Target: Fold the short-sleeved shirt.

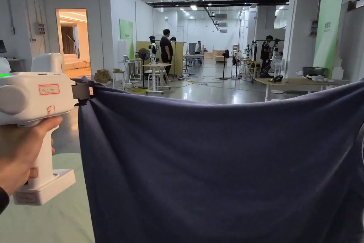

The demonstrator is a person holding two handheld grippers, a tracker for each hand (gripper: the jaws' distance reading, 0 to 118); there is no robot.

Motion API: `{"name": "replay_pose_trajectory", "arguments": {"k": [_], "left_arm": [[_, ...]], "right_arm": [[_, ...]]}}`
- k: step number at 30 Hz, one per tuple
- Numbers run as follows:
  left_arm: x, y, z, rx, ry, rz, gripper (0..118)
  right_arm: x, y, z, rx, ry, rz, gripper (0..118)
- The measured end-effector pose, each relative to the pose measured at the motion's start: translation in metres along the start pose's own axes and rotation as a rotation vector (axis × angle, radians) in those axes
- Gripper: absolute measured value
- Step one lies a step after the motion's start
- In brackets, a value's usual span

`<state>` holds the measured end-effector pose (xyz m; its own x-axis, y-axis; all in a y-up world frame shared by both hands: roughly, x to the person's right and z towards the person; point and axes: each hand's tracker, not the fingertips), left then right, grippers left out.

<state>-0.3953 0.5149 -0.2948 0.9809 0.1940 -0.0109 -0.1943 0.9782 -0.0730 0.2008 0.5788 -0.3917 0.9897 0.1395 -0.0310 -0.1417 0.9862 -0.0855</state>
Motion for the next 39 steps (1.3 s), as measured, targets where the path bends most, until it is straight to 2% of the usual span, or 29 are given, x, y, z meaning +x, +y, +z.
{"name": "replay_pose_trajectory", "arguments": {"k": [4,13,21,23,26,29,31,33,37,39], "left_arm": [[-0.004,-0.012,-0.030,-0.018,0.022,-0.007,4],[-0.012,-0.029,-0.094,-0.025,0.059,0.038,4],[-0.011,-0.043,-0.124,-0.070,0.076,0.036,4],[-0.014,-0.058,-0.122,-0.078,0.061,0.060,4],[-0.019,-0.094,-0.114,-0.121,0.057,0.064,4],[-0.033,-0.144,-0.097,-0.176,0.017,0.135,4],[-0.041,-0.181,-0.080,-0.224,0.004,0.172,4],[-0.045,-0.213,-0.061,-0.272,-0.011,0.174,4],[-0.043,-0.268,-0.019,-0.300,-0.052,0.114,4],[-0.055,-0.294,-0.009,-0.360,-0.067,0.165,4]], "right_arm": [[-0.012,-0.008,-0.023,-0.022,-0.010,0.020,3],[-0.031,-0.020,-0.085,-0.033,-0.036,-0.008,3],[-0.048,-0.044,-0.112,-0.045,-0.051,-0.003,3],[-0.049,-0.057,-0.114,-0.065,-0.030,-0.021,3],[-0.051,-0.090,-0.109,-0.091,0.006,0.002,3],[-0.049,-0.135,-0.101,-0.150,0.052,0.003,3],[-0.047,-0.172,-0.089,-0.183,0.070,-0.013,3],[-0.041,-0.208,-0.071,-0.191,0.103,-0.095,3],[-0.026,-0.267,-0.039,-0.220,0.109,-0.125,3],[-0.023,-0.298,-0.018,-0.253,0.105,-0.128,3]]}}
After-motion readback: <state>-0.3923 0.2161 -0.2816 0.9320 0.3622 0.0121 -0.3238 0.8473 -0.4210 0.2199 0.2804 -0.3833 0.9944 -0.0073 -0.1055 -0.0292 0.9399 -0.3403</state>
